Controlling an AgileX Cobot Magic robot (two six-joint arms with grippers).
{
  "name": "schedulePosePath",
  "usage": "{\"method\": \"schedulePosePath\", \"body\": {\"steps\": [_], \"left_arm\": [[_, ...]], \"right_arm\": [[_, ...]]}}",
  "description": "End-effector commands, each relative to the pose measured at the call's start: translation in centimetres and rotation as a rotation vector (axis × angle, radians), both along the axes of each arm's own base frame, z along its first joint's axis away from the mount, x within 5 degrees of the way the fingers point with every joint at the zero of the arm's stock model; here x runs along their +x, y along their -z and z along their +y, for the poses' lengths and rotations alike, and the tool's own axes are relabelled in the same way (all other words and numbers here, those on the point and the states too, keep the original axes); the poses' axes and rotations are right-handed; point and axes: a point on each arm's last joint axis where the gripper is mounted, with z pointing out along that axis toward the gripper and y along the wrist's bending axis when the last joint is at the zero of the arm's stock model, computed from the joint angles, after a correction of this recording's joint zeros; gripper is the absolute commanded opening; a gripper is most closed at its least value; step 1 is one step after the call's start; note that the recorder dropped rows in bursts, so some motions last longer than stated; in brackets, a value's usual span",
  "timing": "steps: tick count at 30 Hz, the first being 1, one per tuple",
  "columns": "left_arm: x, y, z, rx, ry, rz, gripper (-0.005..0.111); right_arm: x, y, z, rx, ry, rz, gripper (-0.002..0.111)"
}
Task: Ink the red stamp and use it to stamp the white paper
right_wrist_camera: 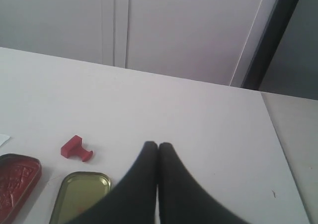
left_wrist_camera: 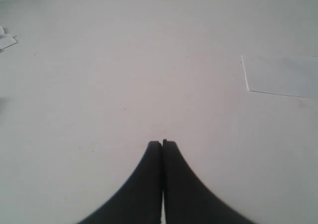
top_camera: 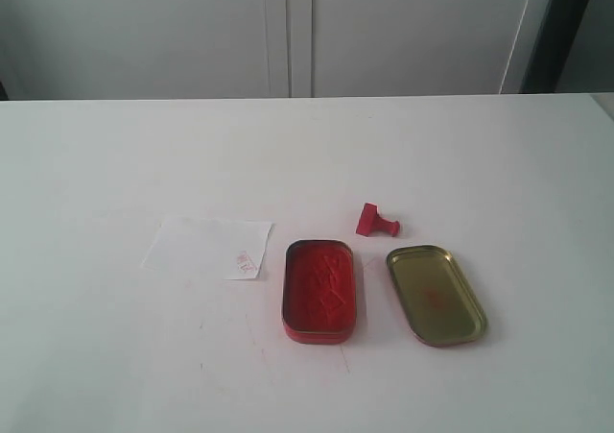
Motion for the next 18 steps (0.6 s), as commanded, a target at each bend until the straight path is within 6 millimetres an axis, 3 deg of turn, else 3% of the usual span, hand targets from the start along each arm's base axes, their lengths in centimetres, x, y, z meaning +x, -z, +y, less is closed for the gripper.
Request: {"method": "schedulePosePath", "body": {"steps": [1, 11, 18], "left_arm": [[0.0, 0.1, 0.0, -0.004, -0.002, -0.005, 0.000], [0.0, 0.1, 0.0, -0.004, -0.002, -0.005, 0.000], [0.0, 0.1, 0.0, -0.004, -0.002, -0.005, 0.000]], "right_arm": [[-0.2, 0.4, -0.1, -0.004, 0.003, -0.010, 0.000], [-4.4, 3.7, -0.5, 0.009, 0.003, -0.129, 0.000], [-6.0, 5.8, -0.7, 0.022, 0.001, -0.193, 0.000]]}}
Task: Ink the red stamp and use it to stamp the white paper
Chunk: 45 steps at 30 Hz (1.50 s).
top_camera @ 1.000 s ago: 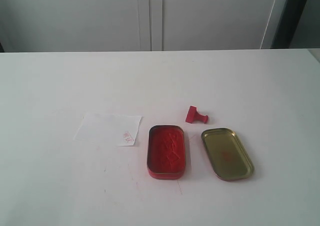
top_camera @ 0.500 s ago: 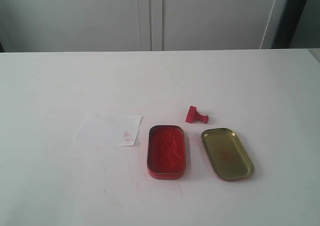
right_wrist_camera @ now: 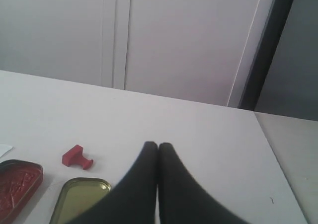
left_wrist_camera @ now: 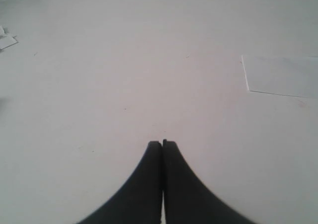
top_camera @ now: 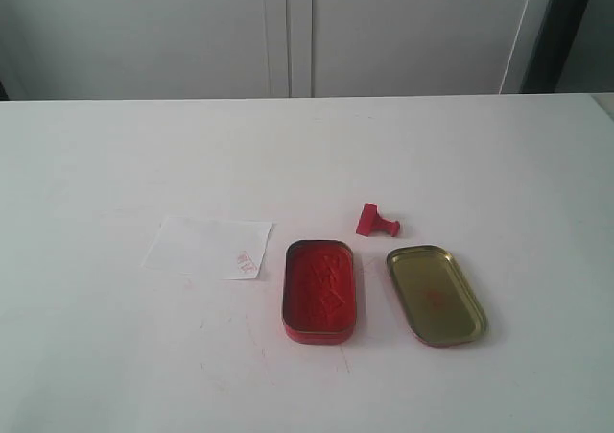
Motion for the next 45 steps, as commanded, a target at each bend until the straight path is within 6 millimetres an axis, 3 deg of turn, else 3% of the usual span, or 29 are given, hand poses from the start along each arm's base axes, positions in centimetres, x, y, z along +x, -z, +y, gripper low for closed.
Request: {"method": "schedulePosePath", "body": {"steps": [1, 10, 15, 26, 45], "left_arm": [[0.0, 0.1, 0.0, -0.004, -0.002, -0.005, 0.000], [0.0, 0.1, 0.0, -0.004, -0.002, -0.005, 0.000], [0.0, 0.1, 0.0, -0.004, -0.002, -0.005, 0.000], [0.0, 0.1, 0.0, -0.004, -0.002, -0.005, 0.000], [0.0, 0.1, 0.0, -0.004, -0.002, -0.005, 0.000]], "right_arm": [[-0.3, 1.7, 0.0, 0.001, 0.001, -0.003, 0.000], [1.0, 6.1, 0.1, -0.014, 0.001, 0.136, 0.000], [1.6, 7.2, 0.2, -0.008, 0.002, 0.086, 0.000], [2.2, 11.1, 0.2, -0.019, 0.002, 0.180, 0.000], [2.2, 11.0, 0.3, -0.016, 0.002, 0.156, 0.000]]}}
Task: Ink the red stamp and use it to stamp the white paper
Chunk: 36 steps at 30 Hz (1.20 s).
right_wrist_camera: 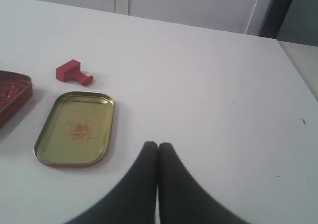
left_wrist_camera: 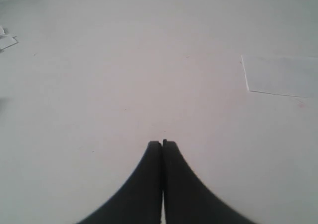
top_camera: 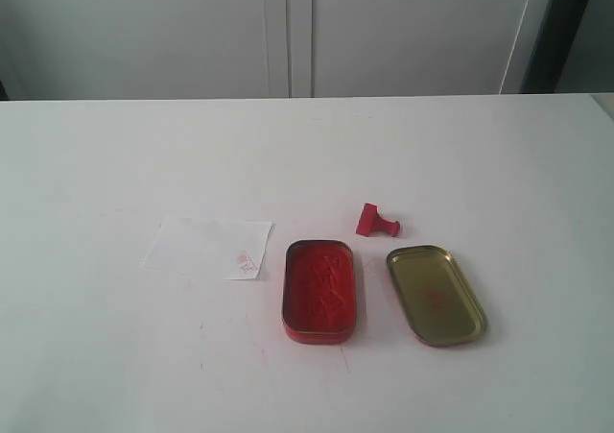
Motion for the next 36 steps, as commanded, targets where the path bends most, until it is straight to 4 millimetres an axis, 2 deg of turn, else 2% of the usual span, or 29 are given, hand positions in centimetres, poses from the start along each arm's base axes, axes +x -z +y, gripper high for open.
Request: {"method": "schedulePosePath", "body": {"steps": [1, 10, 36], "left_arm": [[-0.01, 0.08, 0.00, -0.004, -0.002, -0.005, 0.000], [-0.01, 0.08, 0.00, -0.004, -0.002, -0.005, 0.000], [-0.01, 0.08, 0.00, -0.004, -0.002, -0.005, 0.000]], "right_arm": [[0.03, -0.01, 0.00, 0.003, 0.002, -0.018, 0.000], [0.03, -0.02, 0.00, 0.058, 0.017, -0.014, 0.000], [0.03, -0.02, 0.00, 0.058, 0.017, -0.014, 0.000]]}}
